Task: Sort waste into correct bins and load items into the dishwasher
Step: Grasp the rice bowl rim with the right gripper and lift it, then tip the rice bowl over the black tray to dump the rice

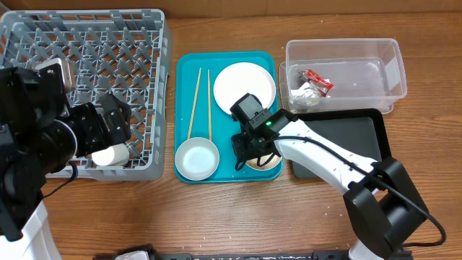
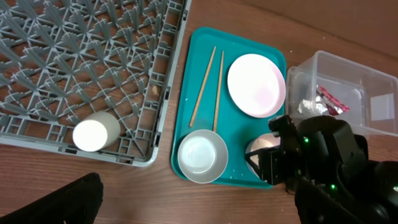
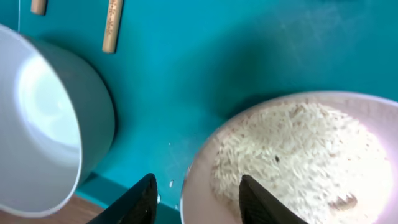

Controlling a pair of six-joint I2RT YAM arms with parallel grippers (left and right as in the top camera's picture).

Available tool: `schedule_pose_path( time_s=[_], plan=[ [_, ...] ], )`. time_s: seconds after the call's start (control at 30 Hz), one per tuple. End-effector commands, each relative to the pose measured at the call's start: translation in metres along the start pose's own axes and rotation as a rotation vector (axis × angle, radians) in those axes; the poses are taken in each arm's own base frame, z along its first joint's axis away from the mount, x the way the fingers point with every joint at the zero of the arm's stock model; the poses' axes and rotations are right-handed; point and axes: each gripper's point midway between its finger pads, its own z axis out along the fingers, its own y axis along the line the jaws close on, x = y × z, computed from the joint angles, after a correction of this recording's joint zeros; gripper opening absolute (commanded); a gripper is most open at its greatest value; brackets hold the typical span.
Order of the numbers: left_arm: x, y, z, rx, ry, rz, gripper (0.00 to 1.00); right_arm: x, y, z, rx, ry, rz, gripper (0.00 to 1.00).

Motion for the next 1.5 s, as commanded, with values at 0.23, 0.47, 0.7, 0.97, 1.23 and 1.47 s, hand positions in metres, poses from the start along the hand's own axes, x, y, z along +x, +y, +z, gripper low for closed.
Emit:
schedule_pose_path(
  time_s=[0.23,0.47,0.7,0.97,1.23,1.47],
  plan=[
    [-0.005,-0.001,0.010,0.007,0.027,0.016,1.00,0.008,-0.010,0.037,0.034,0.077,0.049,0.05],
    [-0.006,0.000,0.014,0.005,0.036,0.013,1.00,-0.015,0.007,-0.015,-0.004,-0.003,0.063,0.04],
    [-0.006,0.000,0.014,0.005,0.036,0.014,1.00,-0.029,0.031,-0.087,-0.183,-0.104,0.110,0.04],
    [-0.006,0.000,0.014,0.005,0.036,0.013,1.00,-0.041,-0.010,-0.142,-0.418,-0.114,0.248,0.04],
    [-0.006,0.000,0.014,0.005,0.036,0.013,1.00,-0.040,-0.098,-0.146,-0.647,-0.205,0.354,0.04],
    [-0.006,0.000,0.014,0.005,0.037,0.014,1.00,-0.022,-0.155,-0.169,-0.964,-0.401,0.428,0.04]
  ],
)
